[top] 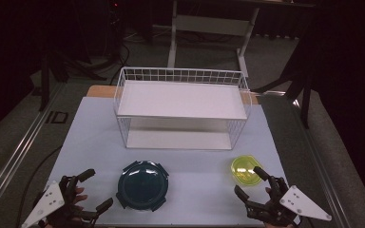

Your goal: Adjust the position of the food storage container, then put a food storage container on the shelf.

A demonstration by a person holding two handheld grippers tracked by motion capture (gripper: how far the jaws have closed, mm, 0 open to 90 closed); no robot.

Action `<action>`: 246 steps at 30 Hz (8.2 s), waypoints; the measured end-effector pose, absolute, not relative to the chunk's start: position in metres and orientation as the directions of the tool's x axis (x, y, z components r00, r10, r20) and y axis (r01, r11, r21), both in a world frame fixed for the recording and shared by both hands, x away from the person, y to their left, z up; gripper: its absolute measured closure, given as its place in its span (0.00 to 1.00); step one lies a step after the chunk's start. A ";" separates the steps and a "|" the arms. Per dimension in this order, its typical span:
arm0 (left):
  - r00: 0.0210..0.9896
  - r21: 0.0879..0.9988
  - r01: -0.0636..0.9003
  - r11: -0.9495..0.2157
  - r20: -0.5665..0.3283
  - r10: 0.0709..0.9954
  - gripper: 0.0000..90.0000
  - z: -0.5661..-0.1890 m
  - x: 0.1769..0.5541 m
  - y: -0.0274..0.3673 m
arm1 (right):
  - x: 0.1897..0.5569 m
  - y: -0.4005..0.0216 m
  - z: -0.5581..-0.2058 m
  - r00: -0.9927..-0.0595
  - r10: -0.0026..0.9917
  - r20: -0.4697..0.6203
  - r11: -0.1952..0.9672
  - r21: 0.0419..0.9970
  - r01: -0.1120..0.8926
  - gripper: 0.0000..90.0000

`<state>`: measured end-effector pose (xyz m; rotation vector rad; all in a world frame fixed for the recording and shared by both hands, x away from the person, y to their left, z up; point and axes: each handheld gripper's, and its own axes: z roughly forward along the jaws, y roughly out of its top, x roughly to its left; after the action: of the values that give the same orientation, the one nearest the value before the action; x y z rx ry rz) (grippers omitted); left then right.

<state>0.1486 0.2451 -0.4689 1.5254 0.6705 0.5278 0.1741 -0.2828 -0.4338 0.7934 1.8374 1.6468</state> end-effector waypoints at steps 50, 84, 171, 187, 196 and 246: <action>0.754 0.992 0.122 -0.014 -0.084 0.652 0.00 -0.473 0.153 0.237 | 0.226 -0.289 -0.498 -0.661 0.748 0.057 0.327 0.835 0.442 1.00; 0.795 0.977 0.205 -0.066 -0.127 0.593 0.00 -0.476 0.148 0.229 | 0.216 -0.315 -0.476 -0.542 0.832 0.116 0.159 0.887 0.434 0.83; 0.731 0.794 0.488 -0.363 -0.144 0.667 1.00 -0.517 0.244 0.196 | 0.210 -0.280 -0.456 -0.683 0.716 0.147 0.150 0.922 0.356 0.16; 0.766 0.807 0.442 -0.392 -0.112 0.633 1.00 -0.507 0.246 0.183 | 0.211 -0.277 -0.457 -0.688 0.710 0.150 0.154 0.921 0.359 0.16; 0.784 0.807 0.443 -0.391 -0.137 0.605 1.00 -0.507 0.251 0.160 | 0.212 -0.276 -0.457 -0.693 0.705 0.150 0.158 0.919 0.360 0.16; 0.802 0.841 0.495 -0.221 -0.344 0.489 0.03 -0.466 0.253 0.140 | 0.234 -0.241 -0.446 -0.739 0.638 0.215 0.225 0.867 0.446 0.14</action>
<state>0.2533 0.1402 -0.4657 1.8578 0.7490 -0.0061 0.2336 -0.2412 -0.4457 1.0351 2.3056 1.5304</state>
